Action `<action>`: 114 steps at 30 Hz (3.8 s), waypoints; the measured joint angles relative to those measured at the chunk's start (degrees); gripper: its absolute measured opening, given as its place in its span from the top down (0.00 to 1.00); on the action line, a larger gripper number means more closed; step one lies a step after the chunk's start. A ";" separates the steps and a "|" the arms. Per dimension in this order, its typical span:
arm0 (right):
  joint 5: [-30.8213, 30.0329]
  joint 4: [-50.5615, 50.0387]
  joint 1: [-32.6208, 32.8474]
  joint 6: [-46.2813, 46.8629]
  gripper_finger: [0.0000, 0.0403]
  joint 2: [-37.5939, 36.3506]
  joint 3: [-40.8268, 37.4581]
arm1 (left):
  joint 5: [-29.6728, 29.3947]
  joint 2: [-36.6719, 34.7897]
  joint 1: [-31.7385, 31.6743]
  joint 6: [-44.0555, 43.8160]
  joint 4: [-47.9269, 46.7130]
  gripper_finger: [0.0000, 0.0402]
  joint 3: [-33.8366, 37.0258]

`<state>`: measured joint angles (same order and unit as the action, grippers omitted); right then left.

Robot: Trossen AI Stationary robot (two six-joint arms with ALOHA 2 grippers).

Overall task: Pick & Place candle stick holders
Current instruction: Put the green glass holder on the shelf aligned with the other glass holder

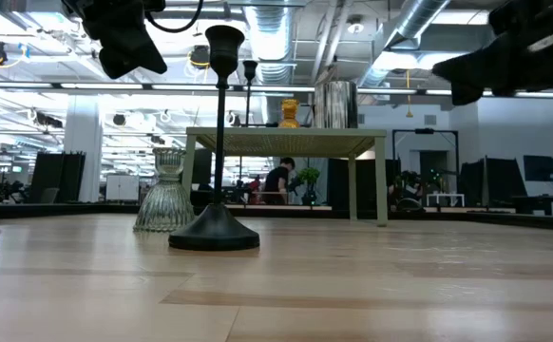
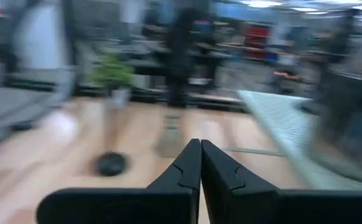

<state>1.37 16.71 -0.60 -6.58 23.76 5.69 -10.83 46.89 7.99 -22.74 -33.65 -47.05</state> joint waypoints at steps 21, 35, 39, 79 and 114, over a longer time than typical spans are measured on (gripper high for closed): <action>4.62 -1.64 -3.80 1.31 1.00 -0.91 -0.09 | 3.19 5.86 -5.08 -14.21 0.04 0.88 0.00; 4.59 -1.64 -3.80 2.13 1.00 -0.93 -0.09 | 7.56 14.05 -7.30 -14.66 -0.53 0.60 0.00; 4.59 -1.56 -3.80 2.13 1.00 -0.92 -0.09 | 8.56 15.47 -8.75 -14.82 -1.20 0.56 0.00; 4.56 -1.44 -3.78 2.11 1.00 -0.93 -0.02 | 15.23 17.39 -10.69 -15.06 1.11 0.94 -0.20; 4.56 -1.27 -3.80 2.13 1.00 -0.91 -0.02 | 17.87 34.27 -29.22 8.89 -19.00 0.95 -48.11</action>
<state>5.93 15.44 -4.40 -4.45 22.85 5.67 7.04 81.17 -21.23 -13.85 -52.65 -95.15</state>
